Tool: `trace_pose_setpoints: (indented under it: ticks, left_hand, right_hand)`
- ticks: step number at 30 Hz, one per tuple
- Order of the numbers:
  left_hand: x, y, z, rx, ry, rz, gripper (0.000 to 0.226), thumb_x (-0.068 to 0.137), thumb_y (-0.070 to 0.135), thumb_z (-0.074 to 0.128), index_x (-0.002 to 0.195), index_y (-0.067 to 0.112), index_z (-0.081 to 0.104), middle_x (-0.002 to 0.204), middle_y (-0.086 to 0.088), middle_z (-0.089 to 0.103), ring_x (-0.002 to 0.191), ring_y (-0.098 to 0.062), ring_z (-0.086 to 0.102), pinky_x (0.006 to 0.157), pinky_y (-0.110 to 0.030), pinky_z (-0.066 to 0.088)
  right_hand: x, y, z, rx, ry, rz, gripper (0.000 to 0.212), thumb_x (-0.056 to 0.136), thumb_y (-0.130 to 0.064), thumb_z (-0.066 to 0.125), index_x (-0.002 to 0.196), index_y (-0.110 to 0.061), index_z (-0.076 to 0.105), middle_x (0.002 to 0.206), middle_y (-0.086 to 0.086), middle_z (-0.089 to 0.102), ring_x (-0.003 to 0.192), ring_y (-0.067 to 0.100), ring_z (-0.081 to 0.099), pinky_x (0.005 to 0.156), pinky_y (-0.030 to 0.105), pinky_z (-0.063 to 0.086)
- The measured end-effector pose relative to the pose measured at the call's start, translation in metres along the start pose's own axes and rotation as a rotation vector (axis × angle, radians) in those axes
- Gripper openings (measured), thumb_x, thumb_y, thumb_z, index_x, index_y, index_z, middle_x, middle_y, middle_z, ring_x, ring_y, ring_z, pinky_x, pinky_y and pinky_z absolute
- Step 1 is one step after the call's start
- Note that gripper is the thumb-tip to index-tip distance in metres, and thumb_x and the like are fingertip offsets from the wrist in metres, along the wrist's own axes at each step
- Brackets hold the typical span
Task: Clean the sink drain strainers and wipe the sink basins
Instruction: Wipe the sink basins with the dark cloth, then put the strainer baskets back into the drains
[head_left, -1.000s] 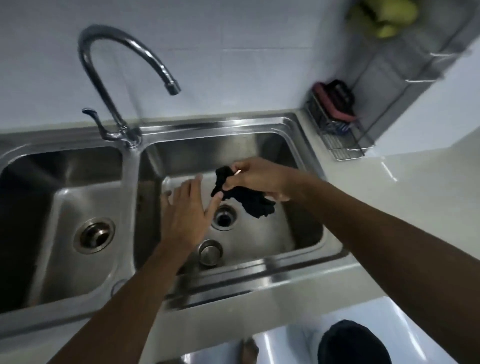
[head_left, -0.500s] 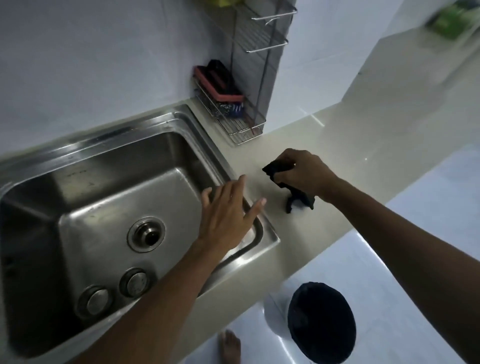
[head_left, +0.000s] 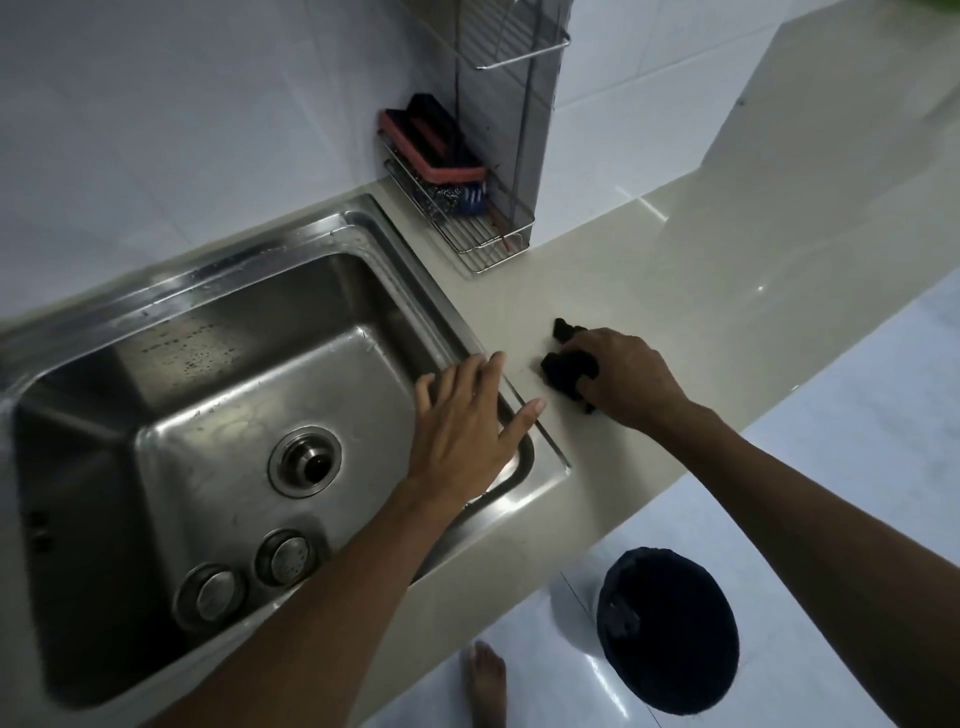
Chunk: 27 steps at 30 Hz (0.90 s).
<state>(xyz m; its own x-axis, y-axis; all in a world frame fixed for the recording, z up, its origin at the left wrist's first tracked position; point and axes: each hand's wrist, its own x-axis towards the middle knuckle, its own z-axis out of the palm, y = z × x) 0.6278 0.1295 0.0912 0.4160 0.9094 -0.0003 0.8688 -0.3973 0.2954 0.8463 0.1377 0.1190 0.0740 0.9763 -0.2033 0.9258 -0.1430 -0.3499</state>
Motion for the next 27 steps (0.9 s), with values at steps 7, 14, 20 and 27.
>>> trace_pose_setpoints:
  ticks: [7,14,20,27]
  left_hand:
    - [0.0,-0.004,0.007,0.014,-0.011,0.016,0.084,0.097,0.078,0.017,0.16,0.024,0.033,0.162,-0.001,0.042,0.147,-0.021,0.04,0.12,-0.048,0.024]
    - [-0.012,-0.038,-0.007,0.032,-0.006,-0.013,0.082,0.097,0.077,0.032,0.161,0.025,0.032,0.163,-0.004,0.039,0.147,-0.024,0.04,0.12,-0.051,0.025]
    - [-0.062,-0.129,-0.034,0.121,0.042,-0.109,0.081,0.093,0.077,0.034,0.148,0.02,0.053,0.147,-0.007,0.057,0.133,-0.027,0.055,0.113,-0.053,0.033]
    - [-0.154,-0.232,-0.025,0.183,-0.118,-0.267,0.087,0.087,0.08,0.046,0.153,0.023,0.045,0.157,-0.01,0.046,0.144,-0.03,0.043,0.121,-0.057,0.021]
  right_hand:
    - [-0.004,-0.004,-0.002,-0.05,-0.023,-0.005,0.045,0.087,-0.011,0.062,0.131,-0.021,0.062,0.138,0.003,0.06,0.116,0.032,0.06,0.079,0.031,0.044]
    - [-0.019,-0.045,-0.012,-0.406,0.022,-0.036,0.061,0.09,-0.033,0.064,0.147,-0.03,0.043,0.161,0.005,0.034,0.14,0.044,0.039,0.109,0.056,0.037]
    - [-0.014,-0.134,0.013,-0.357,-0.08,-0.33,0.071,0.092,-0.051,0.063,0.152,-0.031,0.03,0.163,0.005,0.028,0.149,0.04,0.027,0.118,0.055,0.03]
    - [-0.011,-0.237,0.116,-0.391,-0.25,-0.592,0.076,0.088,-0.046,0.069,0.152,-0.029,0.03,0.159,0.004,0.035,0.142,0.035,0.037,0.115,0.049,0.034]
